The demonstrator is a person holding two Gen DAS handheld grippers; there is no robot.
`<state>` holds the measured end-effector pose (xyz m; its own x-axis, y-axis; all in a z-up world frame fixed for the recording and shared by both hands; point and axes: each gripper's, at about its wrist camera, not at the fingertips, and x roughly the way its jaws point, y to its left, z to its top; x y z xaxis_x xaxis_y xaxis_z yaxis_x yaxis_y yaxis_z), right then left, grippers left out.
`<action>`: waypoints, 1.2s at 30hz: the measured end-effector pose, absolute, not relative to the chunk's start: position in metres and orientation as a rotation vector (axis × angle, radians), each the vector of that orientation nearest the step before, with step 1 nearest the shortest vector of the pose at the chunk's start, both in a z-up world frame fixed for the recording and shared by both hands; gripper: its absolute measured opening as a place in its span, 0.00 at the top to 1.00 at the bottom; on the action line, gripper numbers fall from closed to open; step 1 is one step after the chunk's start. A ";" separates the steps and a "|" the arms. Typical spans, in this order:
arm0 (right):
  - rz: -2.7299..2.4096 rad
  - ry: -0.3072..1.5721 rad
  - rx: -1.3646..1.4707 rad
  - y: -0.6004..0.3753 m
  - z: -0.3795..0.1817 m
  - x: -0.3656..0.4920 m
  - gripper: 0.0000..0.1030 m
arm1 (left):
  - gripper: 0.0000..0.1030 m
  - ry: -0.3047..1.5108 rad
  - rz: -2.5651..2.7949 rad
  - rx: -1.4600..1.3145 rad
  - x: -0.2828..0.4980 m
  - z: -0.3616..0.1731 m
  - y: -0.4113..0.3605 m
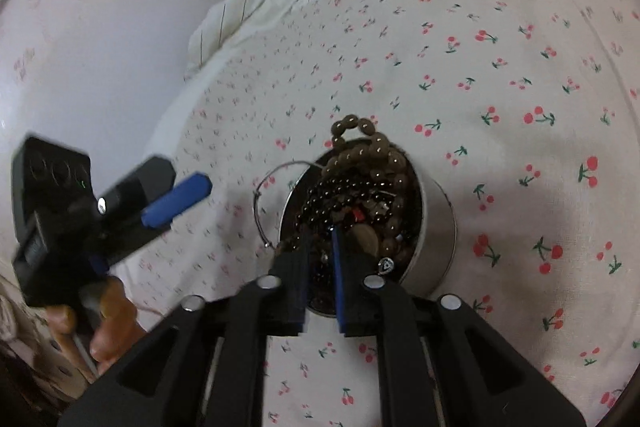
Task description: Organize jewelry
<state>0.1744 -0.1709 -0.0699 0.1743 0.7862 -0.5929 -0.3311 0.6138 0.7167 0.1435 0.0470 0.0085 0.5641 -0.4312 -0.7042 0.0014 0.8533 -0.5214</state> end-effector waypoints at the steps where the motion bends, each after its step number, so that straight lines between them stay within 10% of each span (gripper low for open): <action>1: 0.845 1.134 0.465 -0.168 -0.067 0.173 0.67 | 0.51 0.948 -0.268 -0.504 0.144 0.008 0.047; 4: 0.838 1.087 0.358 -0.167 -0.047 0.163 0.29 | 0.50 0.952 -0.272 -0.501 0.145 0.008 0.045; 28: 0.268 0.736 0.055 -0.210 -0.014 0.048 0.07 | 0.07 0.827 0.030 -0.183 0.079 0.016 0.028; 36: 0.247 0.730 0.075 -0.200 -0.021 0.028 0.07 | 0.07 0.784 0.107 -0.076 0.035 0.006 0.031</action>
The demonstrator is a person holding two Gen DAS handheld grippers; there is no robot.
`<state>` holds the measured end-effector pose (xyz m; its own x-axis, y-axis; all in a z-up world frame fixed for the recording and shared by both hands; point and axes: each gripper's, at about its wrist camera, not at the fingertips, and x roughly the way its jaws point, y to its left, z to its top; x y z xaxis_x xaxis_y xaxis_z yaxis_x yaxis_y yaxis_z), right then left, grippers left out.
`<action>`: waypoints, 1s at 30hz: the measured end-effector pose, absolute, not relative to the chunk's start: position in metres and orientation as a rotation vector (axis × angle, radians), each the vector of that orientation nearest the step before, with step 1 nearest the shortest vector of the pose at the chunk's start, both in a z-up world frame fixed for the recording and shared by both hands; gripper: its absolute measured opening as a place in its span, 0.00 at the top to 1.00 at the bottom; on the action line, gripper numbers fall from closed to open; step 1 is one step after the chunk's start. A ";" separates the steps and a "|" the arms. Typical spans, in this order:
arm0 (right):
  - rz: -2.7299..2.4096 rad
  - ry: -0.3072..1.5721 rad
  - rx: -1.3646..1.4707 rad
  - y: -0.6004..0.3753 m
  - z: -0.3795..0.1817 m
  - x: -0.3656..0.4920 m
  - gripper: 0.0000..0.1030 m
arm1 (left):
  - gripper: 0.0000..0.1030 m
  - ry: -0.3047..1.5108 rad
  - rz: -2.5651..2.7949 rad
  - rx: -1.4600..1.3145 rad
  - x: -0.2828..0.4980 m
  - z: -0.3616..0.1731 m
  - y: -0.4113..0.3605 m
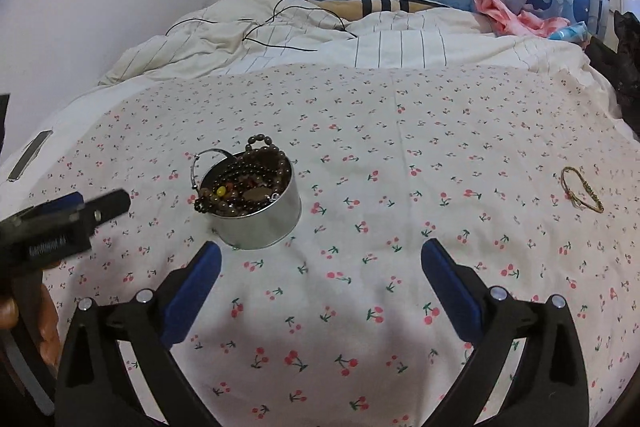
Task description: Organize jewelry
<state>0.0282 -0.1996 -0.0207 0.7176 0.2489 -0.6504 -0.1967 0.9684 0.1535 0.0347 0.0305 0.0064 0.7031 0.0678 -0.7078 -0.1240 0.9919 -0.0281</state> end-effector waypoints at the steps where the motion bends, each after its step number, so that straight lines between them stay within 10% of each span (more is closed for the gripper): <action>1: 0.254 0.733 0.078 -0.198 -0.021 0.027 0.07 | 0.07 0.777 0.102 -0.071 0.032 0.006 0.030; 30: 0.259 0.768 0.055 -0.195 -0.032 0.031 0.07 | 0.07 0.770 0.001 -0.027 0.025 0.012 -0.002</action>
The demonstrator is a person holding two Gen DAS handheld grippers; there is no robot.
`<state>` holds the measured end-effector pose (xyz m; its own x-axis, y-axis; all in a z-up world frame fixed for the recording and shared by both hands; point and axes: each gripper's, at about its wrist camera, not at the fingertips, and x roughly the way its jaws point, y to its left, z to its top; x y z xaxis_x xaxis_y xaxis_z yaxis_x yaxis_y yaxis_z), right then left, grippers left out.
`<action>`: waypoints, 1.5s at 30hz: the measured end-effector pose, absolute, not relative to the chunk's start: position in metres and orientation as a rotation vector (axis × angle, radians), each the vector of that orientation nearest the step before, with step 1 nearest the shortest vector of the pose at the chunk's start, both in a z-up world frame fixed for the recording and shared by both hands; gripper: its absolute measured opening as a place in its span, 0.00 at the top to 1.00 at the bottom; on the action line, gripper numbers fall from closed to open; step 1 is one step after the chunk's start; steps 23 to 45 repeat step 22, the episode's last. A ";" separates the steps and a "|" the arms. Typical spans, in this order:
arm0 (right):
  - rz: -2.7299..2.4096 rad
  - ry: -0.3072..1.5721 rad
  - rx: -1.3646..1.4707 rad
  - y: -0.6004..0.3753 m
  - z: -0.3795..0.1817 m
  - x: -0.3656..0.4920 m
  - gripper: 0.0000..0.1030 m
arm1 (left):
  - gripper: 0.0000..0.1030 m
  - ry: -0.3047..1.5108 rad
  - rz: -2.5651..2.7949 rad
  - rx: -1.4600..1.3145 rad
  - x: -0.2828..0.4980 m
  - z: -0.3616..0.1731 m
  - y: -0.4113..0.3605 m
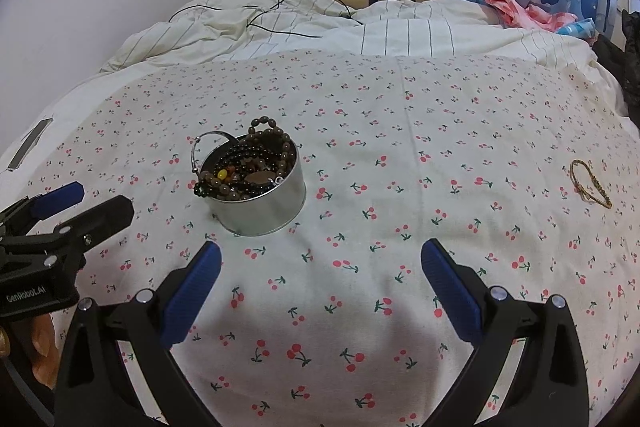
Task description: Organize jewelry
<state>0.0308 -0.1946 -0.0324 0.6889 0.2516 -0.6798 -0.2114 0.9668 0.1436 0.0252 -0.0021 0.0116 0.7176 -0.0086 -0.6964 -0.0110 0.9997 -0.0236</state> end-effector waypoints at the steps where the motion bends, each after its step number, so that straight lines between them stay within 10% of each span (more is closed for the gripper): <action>1: 0.262 0.770 0.055 -0.195 -0.033 0.031 0.07 | 0.07 0.769 -0.002 -0.029 0.025 0.012 -0.003; 45: 0.238 0.774 0.054 -0.202 -0.035 0.035 0.07 | 0.07 0.783 0.000 0.013 0.027 0.010 -0.012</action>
